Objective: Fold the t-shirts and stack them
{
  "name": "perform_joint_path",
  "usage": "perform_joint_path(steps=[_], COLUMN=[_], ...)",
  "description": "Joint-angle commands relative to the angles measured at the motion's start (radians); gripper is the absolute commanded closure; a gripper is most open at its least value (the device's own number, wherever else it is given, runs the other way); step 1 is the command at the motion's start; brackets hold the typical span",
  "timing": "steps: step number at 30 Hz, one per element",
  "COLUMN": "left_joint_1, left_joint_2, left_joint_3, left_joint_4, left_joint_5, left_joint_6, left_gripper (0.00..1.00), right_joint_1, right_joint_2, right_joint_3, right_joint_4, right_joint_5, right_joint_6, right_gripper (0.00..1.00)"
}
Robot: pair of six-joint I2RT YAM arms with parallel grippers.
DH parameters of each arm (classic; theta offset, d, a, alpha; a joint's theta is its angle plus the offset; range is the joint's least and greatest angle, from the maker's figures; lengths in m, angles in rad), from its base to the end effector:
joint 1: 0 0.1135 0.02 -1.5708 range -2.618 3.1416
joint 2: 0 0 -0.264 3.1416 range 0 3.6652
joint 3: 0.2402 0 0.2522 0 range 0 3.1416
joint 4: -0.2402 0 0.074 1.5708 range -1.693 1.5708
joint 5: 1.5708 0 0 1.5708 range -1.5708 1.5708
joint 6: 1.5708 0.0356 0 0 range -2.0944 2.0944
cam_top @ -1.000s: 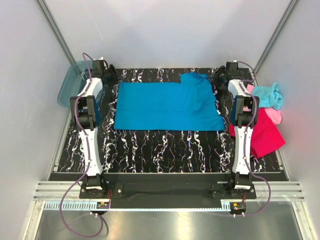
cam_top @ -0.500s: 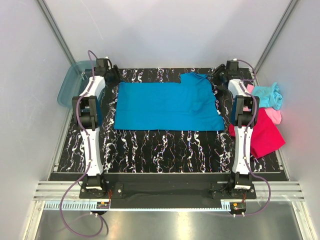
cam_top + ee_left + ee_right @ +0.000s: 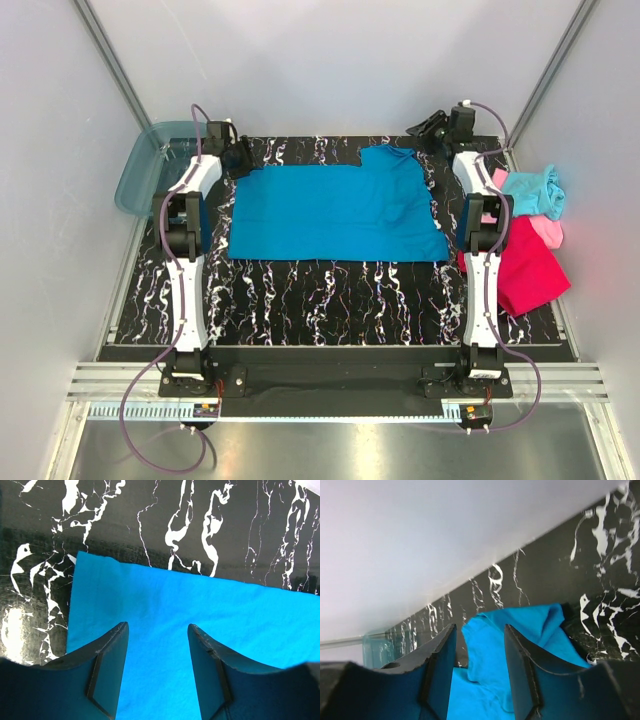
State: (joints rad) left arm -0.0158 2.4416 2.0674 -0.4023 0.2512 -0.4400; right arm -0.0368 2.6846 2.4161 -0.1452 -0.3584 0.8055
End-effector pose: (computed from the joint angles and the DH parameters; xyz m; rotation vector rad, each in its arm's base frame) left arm 0.5490 -0.0175 0.1739 -0.3766 2.3457 -0.5167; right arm 0.6073 -0.0099 0.1797 0.6148 1.9639 0.8436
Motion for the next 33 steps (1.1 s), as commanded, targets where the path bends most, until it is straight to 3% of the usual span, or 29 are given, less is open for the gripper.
perform_joint_path(steps=[1,20,33], left_joint_1=[-0.001,0.014,0.051], left_joint_2=[-0.024,-0.001,0.077], left_joint_3=[-0.012,0.109,0.224], left_joint_4=[0.025,-0.199,-0.297], left_joint_5=[-0.013,-0.167,-0.101], left_joint_6=[0.03,0.135,0.129], left_gripper=[0.45,0.42,0.41], right_joint_1=[0.017,0.017,0.006], right_joint_2=[0.038,-0.015,-0.066], right_joint_3=[0.014,-0.094,-0.167], right_joint_4=[0.004,0.022,0.064], right_joint_5=[-0.027,-0.019,-0.016], right_joint_6=[0.012,-0.003,0.004], right_gripper=[0.5,0.5,0.5])
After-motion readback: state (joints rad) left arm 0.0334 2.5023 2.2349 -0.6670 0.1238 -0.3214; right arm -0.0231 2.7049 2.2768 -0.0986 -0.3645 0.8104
